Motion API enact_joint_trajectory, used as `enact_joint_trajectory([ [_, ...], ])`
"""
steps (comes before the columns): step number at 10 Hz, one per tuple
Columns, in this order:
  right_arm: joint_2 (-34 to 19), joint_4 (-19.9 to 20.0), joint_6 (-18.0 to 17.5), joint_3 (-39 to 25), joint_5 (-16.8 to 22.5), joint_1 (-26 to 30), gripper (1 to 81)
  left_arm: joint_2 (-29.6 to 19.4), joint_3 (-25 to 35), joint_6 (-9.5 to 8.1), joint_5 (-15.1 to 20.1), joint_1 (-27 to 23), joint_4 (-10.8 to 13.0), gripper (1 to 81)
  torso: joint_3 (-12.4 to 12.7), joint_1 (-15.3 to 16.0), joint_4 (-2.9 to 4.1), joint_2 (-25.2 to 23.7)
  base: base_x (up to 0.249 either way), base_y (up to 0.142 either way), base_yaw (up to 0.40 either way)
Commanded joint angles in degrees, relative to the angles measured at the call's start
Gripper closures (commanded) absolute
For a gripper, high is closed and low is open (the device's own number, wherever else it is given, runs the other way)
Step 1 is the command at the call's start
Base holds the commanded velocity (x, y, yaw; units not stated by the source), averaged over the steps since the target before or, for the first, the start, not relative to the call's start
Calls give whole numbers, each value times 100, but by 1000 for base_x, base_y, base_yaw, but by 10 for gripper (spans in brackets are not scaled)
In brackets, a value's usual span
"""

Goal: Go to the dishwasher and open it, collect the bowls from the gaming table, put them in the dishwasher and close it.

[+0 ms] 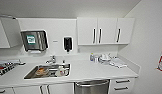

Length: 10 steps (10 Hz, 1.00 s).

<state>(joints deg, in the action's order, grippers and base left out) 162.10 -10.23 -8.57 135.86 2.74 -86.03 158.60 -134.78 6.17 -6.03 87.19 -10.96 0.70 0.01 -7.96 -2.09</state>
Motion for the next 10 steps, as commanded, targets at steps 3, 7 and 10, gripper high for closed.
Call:
enact_joint_trajectory([
  [3,-70,56,22,-44,262,362,10,-100,39,7,278,-329,-29,10,0,0,0,0,136,0,0],
  [7,-70,47,22,-44,262,379,10,-91,39,7,278,-329,-29,10,2,0,0,-2,139,0,0],
  [10,-70,56,22,-44,262,371,10,-82,39,7,278,-338,-29,10,0,0,0,-2,140,0,0],
])
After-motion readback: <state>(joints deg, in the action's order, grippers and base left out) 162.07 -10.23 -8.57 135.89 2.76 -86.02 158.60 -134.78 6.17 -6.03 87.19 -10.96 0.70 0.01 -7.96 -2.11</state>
